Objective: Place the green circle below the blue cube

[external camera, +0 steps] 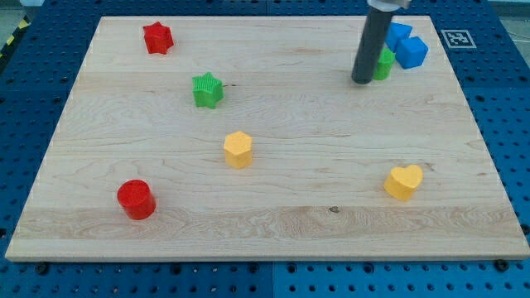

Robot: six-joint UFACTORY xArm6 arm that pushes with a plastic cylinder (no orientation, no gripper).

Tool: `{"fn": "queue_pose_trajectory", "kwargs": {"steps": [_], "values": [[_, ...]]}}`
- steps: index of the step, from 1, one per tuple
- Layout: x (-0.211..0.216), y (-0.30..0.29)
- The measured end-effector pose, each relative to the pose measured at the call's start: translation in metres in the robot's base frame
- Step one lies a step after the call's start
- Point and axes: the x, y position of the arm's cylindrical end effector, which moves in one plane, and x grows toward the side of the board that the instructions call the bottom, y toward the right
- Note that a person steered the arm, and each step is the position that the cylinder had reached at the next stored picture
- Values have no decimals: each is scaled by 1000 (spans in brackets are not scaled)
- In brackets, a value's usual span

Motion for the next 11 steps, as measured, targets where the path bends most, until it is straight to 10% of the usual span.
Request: {"fn": "queue_pose_trajectory", "kwargs": {"steps": [2, 11], "values": [[-49, -15], [-5, 56]]}}
